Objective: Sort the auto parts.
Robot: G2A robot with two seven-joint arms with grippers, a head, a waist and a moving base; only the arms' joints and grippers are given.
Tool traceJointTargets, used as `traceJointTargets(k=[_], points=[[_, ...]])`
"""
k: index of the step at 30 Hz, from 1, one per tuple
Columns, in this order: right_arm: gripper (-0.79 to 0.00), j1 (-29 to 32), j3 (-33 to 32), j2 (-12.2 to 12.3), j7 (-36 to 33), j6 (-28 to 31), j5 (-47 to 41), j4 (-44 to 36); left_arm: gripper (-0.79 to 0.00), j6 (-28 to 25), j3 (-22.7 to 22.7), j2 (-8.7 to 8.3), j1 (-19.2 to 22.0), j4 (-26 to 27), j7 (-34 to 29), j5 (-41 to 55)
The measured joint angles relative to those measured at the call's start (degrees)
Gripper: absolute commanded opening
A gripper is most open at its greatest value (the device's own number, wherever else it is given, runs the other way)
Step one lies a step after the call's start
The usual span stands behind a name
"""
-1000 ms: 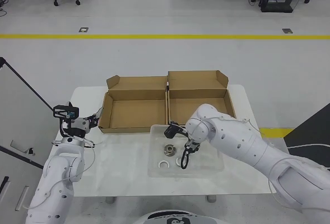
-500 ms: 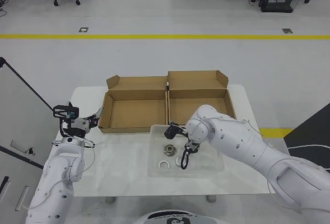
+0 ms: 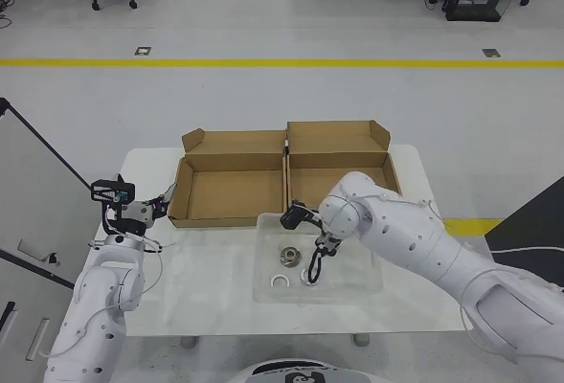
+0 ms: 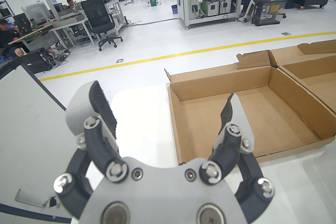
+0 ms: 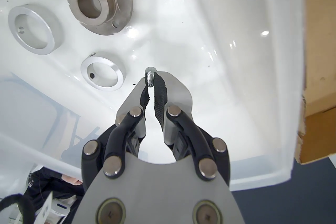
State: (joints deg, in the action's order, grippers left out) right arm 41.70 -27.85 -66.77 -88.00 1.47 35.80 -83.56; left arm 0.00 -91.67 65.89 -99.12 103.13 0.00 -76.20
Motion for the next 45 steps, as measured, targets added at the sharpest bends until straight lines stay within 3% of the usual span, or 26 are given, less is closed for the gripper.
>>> traceJointTargets(k=[14, 21, 30, 36, 45], points=[[-0.785, 0.88, -12.46, 10.53, 0.0, 0.36, -16.55, -14.73, 0.0, 0.0, 0.0, 0.0, 0.0, 0.0, 0.0, 0.0], [-0.785, 3.49, -20.7, 14.97, 0.0, 6.17, -31.85, -16.23, 0.0, 0.0, 0.0, 0.0, 0.0, 0.0, 0.0, 0.0], [-0.785, 8.63, -29.83, 17.1, 1.4, 16.4, -53.61, -12.31, 0.0, 0.0, 0.0, 0.0, 0.0, 0.0, 0.0, 0.0], [-0.785, 10.92, -31.89, 17.98, 4.5, 19.33, -67.61, -13.0, 0.0, 0.0, 0.0, 0.0, 0.0, 0.0, 0.0, 0.0], [-0.785, 11.05, -31.43, 18.33, 4.05, 18.89, -70.82, -13.49, 0.0, 0.0, 0.0, 0.0, 0.0, 0.0, 0.0, 0.0]])
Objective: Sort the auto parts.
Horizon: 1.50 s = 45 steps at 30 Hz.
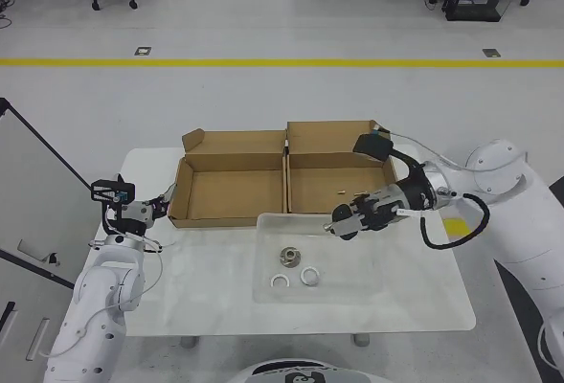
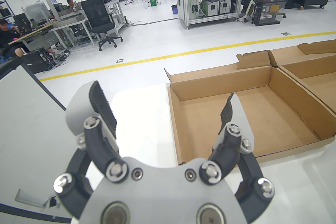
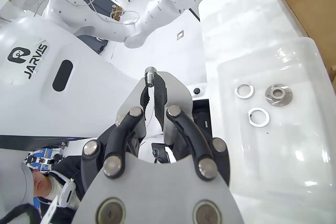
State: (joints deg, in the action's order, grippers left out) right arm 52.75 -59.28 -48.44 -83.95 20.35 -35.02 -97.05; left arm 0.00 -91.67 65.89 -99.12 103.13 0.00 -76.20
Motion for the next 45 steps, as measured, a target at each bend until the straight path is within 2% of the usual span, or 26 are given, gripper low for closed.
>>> traceJointTargets(k=[8, 11, 17, 21, 29, 35, 45], points=[[-0.785, 0.6, -0.2, -0.05, 0.97, -0.13, -0.75, 0.05, 0.0, 0.0, 0.0, 0.0, 0.0, 0.0, 0.0, 0.0], [-0.785, 2.34, -1.51, -0.1, 2.51, 0.19, -6.28, 1.13, 0.0, 0.0, 0.0, 0.0, 0.0, 0.0, 0.0, 0.0], [-0.785, 3.88, -3.35, -0.86, -1.29, -1.29, -23.63, 1.09, 0.0, 0.0, 0.0, 0.0, 0.0, 0.0, 0.0, 0.0], [-0.785, 3.94, -3.51, -1.93, -3.27, -3.28, -31.64, 0.49, 0.0, 0.0, 0.0, 0.0, 0.0, 0.0, 0.0, 0.0], [-0.785, 3.11, -1.46, -4.47, -4.05, -4.21, -43.83, -0.23, 0.0, 0.0, 0.0, 0.0, 0.0, 0.0, 0.0, 0.0], [-0.785, 2.21, 0.46, -6.27, -4.05, -7.3, -53.79, -0.34, 0.0, 0.0, 0.0, 0.0, 0.0, 0.0, 0.0, 0.0], [-0.785, 1.48, 1.95, -9.0, -3.05, -10.63, -61.08, 1.61, 0.0, 0.0, 0.0, 0.0, 0.0, 0.0, 0.0, 0.0]])
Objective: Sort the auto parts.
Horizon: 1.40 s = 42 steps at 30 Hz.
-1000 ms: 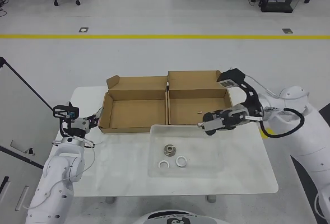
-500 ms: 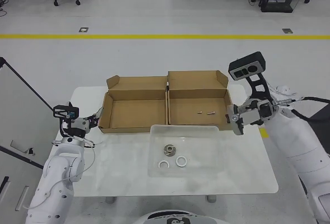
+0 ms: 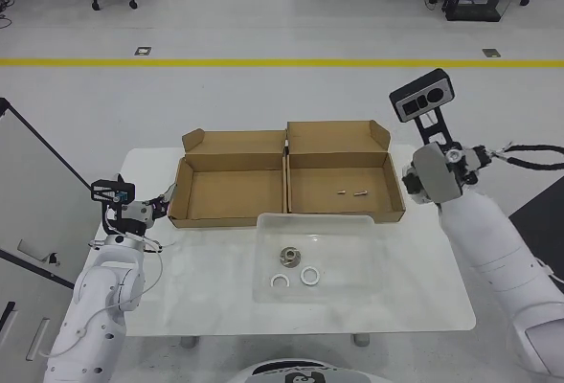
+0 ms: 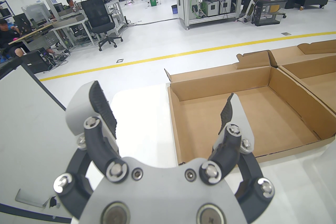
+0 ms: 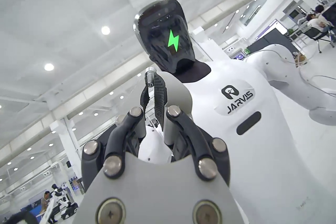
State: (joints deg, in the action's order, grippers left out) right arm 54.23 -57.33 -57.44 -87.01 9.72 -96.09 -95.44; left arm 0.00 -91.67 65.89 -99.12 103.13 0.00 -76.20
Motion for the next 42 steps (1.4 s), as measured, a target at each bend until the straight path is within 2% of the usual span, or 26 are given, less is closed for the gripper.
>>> traceJointTargets(k=[7, 16, 21, 42], points=[[-0.785, -0.07, 0.47, -1.63, 1.69, -0.75, -0.96, 1.07, 0.0, 0.0, 0.0, 0.0, 0.0, 0.0, 0.0, 0.0], [-0.785, -0.23, -2.54, -2.06, 3.48, 1.9, 11.79, 2.11, 0.0, 0.0, 0.0, 0.0, 0.0, 0.0, 0.0, 0.0], [-0.785, 0.54, -3.94, -2.28, 3.81, 1.93, 15.47, 2.25, 0.0, 0.0, 0.0, 0.0, 0.0, 0.0, 0.0, 0.0], [-0.785, 4.11, -5.17, -5.95, 2.31, -5.73, -4.21, 2.88, 0.0, 0.0, 0.0, 0.0, 0.0, 0.0, 0.0, 0.0]])
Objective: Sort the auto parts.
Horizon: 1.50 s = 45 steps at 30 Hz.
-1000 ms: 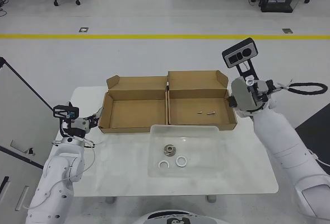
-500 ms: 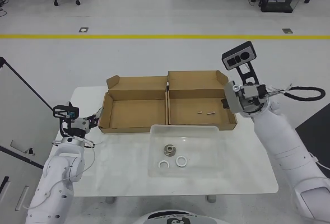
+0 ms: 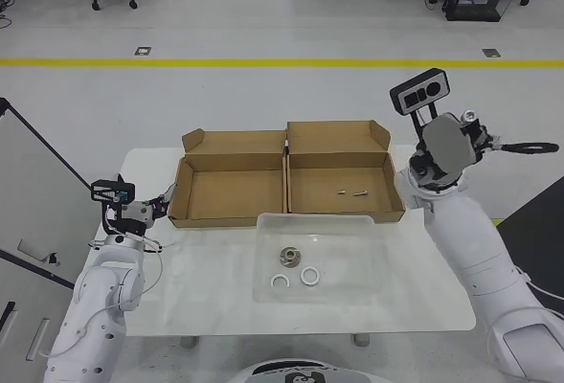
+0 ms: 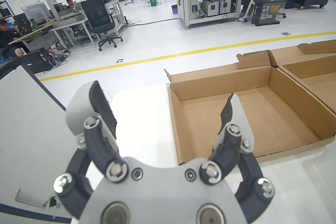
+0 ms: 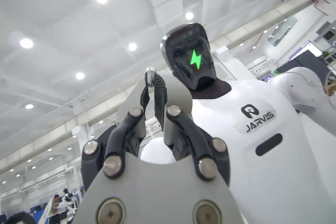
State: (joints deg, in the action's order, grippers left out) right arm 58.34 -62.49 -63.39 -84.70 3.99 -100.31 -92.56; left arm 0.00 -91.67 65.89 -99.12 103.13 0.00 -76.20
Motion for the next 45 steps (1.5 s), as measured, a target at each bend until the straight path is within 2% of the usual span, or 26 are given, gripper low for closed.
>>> traceJointTargets(k=[5, 18, 22, 28, 39, 45], points=[[-0.785, -0.14, -0.63, -0.64, 0.06, -0.19, 1.15, 0.51, 0.0, 0.0, 0.0, 0.0, 0.0, 0.0, 0.0, 0.0], [-0.785, -0.98, -4.26, -0.68, 0.06, 3.34, 21.66, 0.87, 0.0, 0.0, 0.0, 0.0, 0.0, 0.0, 0.0, 0.0], [-0.785, -0.7, -4.96, -0.72, -0.04, 3.95, 25.08, 0.23, 0.0, 0.0, 0.0, 0.0, 0.0, 0.0, 0.0, 0.0], [-0.785, 0.04, -5.37, -1.17, -0.52, 3.2, 23.36, -0.63, 0.0, 0.0, 0.0, 0.0, 0.0, 0.0, 0.0, 0.0], [-0.785, 1.23, -5.42, -2.56, -1.97, -0.26, 13.27, -0.79, 0.0, 0.0, 0.0, 0.0, 0.0, 0.0, 0.0, 0.0], [-0.785, 1.24, -5.43, -2.9, -2.57, -1.2, 12.25, -0.79, 0.0, 0.0, 0.0, 0.0, 0.0, 0.0, 0.0, 0.0]])
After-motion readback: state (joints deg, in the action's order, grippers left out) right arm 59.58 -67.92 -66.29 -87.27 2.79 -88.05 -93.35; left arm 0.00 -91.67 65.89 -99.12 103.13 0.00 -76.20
